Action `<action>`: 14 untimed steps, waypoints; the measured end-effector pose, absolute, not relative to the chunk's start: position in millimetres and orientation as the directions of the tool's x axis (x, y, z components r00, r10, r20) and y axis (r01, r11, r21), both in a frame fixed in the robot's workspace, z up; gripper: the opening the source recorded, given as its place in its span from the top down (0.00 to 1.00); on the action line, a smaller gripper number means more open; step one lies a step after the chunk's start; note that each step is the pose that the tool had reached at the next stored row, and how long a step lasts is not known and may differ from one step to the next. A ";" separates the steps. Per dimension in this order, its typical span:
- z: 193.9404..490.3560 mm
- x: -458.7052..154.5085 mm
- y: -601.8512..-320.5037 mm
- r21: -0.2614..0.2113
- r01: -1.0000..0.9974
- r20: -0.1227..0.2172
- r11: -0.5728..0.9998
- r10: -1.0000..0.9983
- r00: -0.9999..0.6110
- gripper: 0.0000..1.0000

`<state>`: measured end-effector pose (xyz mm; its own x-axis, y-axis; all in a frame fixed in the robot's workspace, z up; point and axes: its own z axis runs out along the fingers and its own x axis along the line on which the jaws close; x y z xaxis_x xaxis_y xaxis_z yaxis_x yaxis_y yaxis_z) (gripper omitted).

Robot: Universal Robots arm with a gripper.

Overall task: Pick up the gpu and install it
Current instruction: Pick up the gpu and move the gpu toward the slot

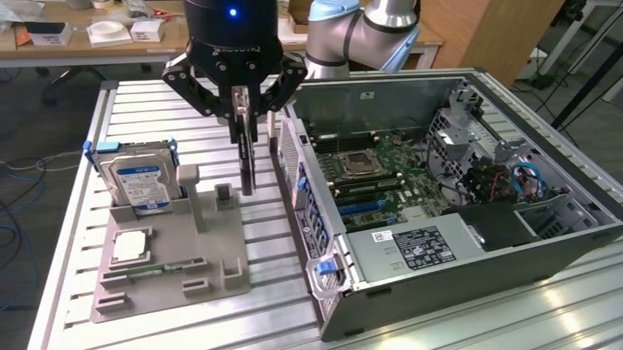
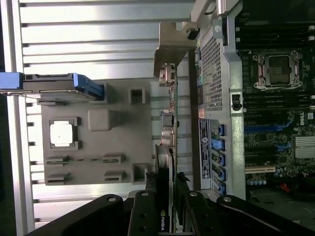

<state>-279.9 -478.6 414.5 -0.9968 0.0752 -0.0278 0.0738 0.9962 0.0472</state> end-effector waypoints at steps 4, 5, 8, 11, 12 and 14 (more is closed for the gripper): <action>414.5 -277.9 -478.6 0.047 0.074 -0.028 0.996 0.075 -0.997 0.74; 414.5 -277.5 -478.6 0.047 0.074 -0.028 0.996 0.075 -0.997 0.74; 414.6 -276.2 -478.5 0.047 0.074 -0.028 0.996 0.075 -0.997 0.74; 414.5 -274.9 -478.6 0.047 0.074 -0.028 0.996 0.075 -0.997 0.74; 414.5 -274.5 -478.5 0.047 0.074 -0.028 0.996 0.075 -0.997 0.74; 414.5 -273.6 -478.6 0.047 0.074 -0.028 0.996 0.075 -0.997 0.74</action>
